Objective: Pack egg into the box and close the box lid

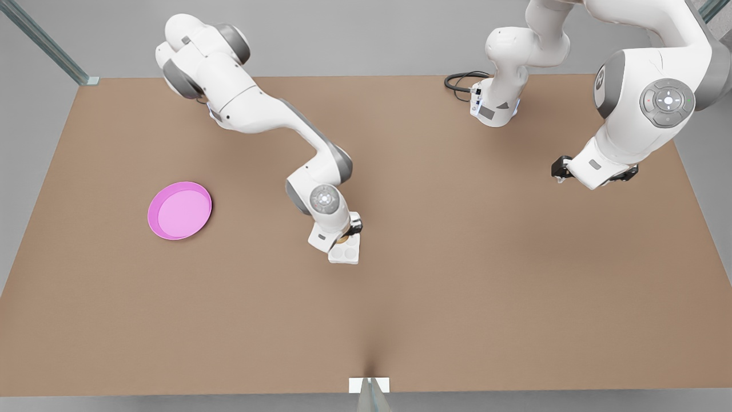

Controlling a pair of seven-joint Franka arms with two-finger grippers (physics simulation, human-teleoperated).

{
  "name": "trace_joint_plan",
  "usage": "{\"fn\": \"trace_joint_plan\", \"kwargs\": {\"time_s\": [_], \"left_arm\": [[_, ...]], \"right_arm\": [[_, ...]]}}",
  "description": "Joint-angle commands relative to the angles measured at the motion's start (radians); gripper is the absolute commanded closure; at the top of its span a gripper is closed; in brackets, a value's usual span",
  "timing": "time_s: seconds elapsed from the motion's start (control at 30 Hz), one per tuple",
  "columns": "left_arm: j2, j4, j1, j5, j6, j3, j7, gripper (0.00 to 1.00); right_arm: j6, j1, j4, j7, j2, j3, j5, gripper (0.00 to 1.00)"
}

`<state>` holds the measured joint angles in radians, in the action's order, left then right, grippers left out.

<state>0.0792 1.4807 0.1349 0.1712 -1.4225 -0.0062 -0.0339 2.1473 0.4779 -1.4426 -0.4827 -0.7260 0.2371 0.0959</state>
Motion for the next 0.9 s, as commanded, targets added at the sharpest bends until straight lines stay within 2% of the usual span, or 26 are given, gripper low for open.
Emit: {"fn": "trace_joint_plan", "kwargs": {"time_s": [0.0,0.03,0.07,0.27,0.3,0.33,0.37,0.4,0.43,0.47,0.53,0.57,0.6,0.63,0.73,0.87], "left_arm": [[-0.001,0.0,0.0,0.001,0.001,0.0,0.0,0.0],[0.001,0.0,0.0,0.001,0.001,0.0,0.0,0.0],[0.002,0.0,0.0,0.001,0.001,0.0,0.0,0.0],[0.002,0.0,0.0,0.001,0.001,0.0,0.0,0.0],[0.002,0.0,0.0,0.001,0.001,0.0,0.0,0.0],[0.002,0.0,0.0,0.001,0.001,0.0,0.0,0.0],[0.002,0.0,0.0,0.001,0.001,0.0,0.0,0.0],[0.045,0.0,0.002,0.001,0.043,-0.001,-0.001,0.0],[0.119,0.0,0.022,0.004,0.112,-0.001,-0.001,0.44],[0.174,0.0,0.054,-0.009,0.207,-0.001,0.006,0.79],[0.26,-0.003,0.376,-0.039,0.281,-0.003,0.264,0.79],[0.284,-0.008,0.456,-0.223,0.231,-0.003,0.505,0.79],[0.318,-0.008,0.534,-0.34,0.093,-0.003,0.706,0.79],[0.373,-0.008,0.603,-0.372,-0.021,-0.003,0.865,0.79],[0.471,-0.01,0.71,-0.47,-0.411,-0.003,1.229,0.79],[0.568,-0.01,0.758,-0.498,-0.595,-0.003,1.241,0.79]], "right_arm": [[0.005,0.007,0.002,-0.338,-0.007,-0.005,0.011,0.45],[0.005,0.016,0.004,-0.336,-0.009,-0.009,0.013,0.29],[0.005,0.018,0.007,-0.335,-0.009,-0.01,0.013,0.0],[0.009,0.007,0.031,-0.303,0.003,-0.013,0.039,0.0],[-0.038,-0.038,0.08,-0.186,0.077,-0.007,0.041,0.0],[-0.245,-0.071,0.08,-0.06,0.22,-0.044,0.034,0.0],[-0.428,-0.248,0.081,0.188,0.31,-0.059,-0.019,0.0],[-0.517,-0.446,0.07,0.441,0.381,-0.074,-0.027,0.0],[-0.544,-0.512,-0.076,0.527,0.517,-0.122,-0.028,0.0],[-0.555,-0.548,-0.078,0.524,0.52,-0.121,-0.038,0.0],[-0.555,-0.571,-0.03,0.521,0.513,-0.122,-0.048,0.0],[-0.561,-0.568,-0.028,0.443,0.514,-0.121,-0.047,0.0],[-0.581,-0.568,-0.028,0.437,0.514,-0.121,-0.042,0.0],[-0.587,-0.594,-0.025,0.444,0.514,-0.121,-0.036,0.0],[-0.587,-0.611,0.027,0.451,0.507,-0.121,-0.048,0.0],[-0.589,-0.613,0.027,0.449,0.507,-0.121,-0.05,0.0]]}}
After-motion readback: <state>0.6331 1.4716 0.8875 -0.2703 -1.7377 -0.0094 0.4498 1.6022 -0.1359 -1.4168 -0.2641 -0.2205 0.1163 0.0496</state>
